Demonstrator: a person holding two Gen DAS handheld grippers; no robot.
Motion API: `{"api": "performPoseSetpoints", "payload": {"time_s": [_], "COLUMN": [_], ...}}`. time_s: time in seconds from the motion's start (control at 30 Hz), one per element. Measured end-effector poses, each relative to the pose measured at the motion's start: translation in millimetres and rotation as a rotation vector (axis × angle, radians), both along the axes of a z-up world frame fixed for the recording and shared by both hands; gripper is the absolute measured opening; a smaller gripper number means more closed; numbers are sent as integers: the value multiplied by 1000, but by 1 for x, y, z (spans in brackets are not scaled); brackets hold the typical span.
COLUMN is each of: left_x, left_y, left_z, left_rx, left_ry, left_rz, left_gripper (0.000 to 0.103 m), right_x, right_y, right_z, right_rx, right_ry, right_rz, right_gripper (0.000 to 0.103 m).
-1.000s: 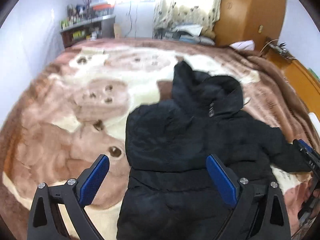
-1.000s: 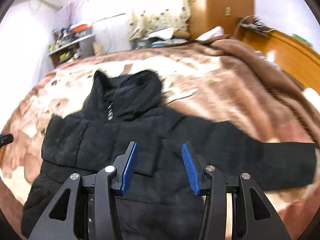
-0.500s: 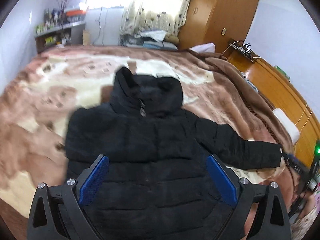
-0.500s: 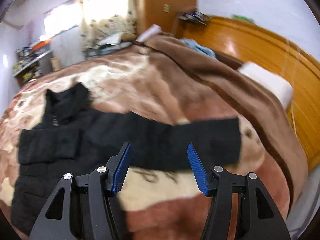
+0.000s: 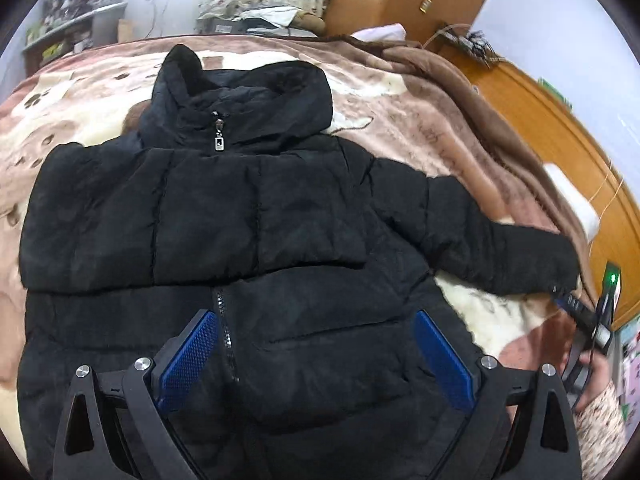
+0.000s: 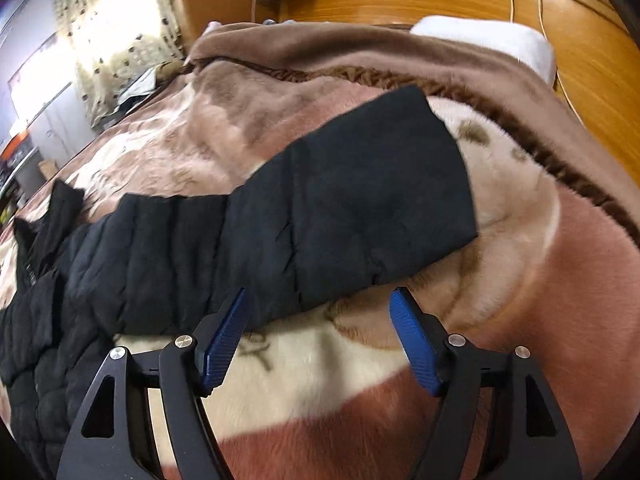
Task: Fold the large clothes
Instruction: 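Move the right tool to the cuff of the other sleeve, then close the right tool on the sleeve cuff and lift it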
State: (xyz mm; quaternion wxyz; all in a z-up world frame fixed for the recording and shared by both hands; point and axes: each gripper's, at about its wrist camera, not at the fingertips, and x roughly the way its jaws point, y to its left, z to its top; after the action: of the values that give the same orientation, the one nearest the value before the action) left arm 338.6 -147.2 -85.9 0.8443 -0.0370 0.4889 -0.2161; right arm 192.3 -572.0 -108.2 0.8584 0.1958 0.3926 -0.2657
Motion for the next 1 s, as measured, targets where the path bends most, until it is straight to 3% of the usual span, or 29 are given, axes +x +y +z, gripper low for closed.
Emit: {"api": "performPoseSetpoints", "payload": {"time_s": [0.17,0.37,0.4,0.43,0.6,0.73,1.0], "left_x": [3,9,10,11,15,15,14], "left_y": [-5,-7,-5,-3,13,27,53], "left_z": [-13,-30,-31,-32,-32,-27,-5], "left_rx": [70,90,85,86,49,48,34], "left_ry": [-47,-14,-13,-10,3,4,-18], "left_rz": [-25,-49,-45,-38,7,31,52], "left_gripper": [99,99,99,99,99,99,99], "right_x": [19,24,23,22,26,29,37], "right_y": [-10,-12,-11,-11,-3,15,73], "right_z": [-17,-23,-22,-21,-8,14,83], "right_rx": [-22,-10,-12,-15,-46,-90,-148], "right_ry": [-7,-58,-59,-64,-70,-93,-221], "right_rz": [-36,-89,-95,-90,-63,-11,148], "right_gripper": [74,72,59,37,13,10,9]}}
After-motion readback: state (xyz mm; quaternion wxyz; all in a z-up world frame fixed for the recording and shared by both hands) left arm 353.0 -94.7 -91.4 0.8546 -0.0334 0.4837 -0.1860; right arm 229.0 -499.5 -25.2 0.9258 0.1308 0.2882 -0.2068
